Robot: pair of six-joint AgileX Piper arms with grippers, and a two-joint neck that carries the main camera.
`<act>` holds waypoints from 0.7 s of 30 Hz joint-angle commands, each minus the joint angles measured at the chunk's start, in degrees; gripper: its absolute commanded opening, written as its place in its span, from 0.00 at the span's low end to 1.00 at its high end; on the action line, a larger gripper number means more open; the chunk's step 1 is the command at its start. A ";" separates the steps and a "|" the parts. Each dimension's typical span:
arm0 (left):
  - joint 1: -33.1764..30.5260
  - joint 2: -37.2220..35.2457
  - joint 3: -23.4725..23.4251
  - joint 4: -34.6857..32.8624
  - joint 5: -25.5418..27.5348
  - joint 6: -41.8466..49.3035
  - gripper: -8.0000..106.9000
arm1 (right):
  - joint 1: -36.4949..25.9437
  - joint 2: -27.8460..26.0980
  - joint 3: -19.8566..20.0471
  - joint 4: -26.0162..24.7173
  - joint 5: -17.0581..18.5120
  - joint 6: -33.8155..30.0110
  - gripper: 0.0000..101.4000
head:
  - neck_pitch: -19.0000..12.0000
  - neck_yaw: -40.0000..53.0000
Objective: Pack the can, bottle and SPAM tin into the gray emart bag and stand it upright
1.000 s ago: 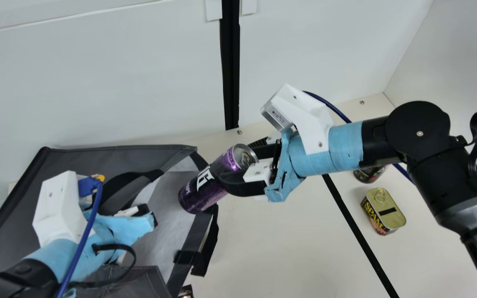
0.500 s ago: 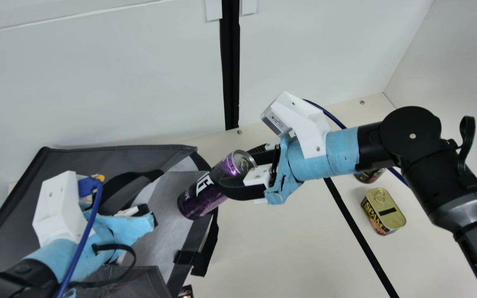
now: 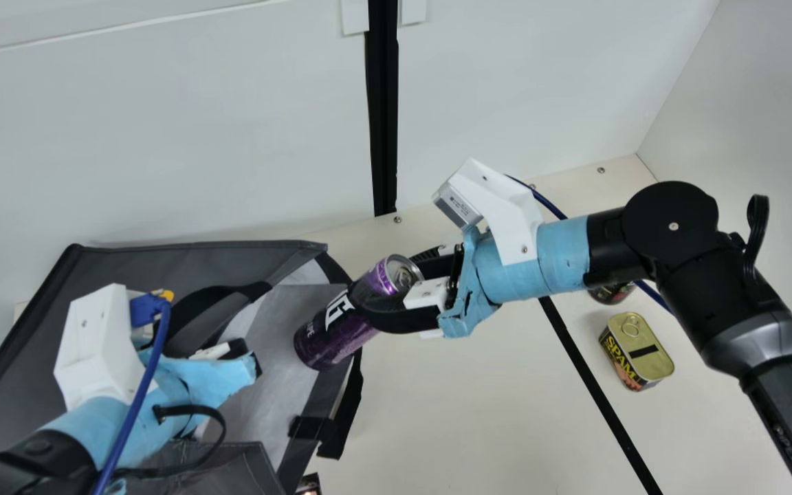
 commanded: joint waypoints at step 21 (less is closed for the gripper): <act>0.00 0.00 0.00 0.00 0.00 0.00 0.00 | 1.89 5.01 -2.07 2.61 0.09 0.38 0.00 | -1.30 -0.05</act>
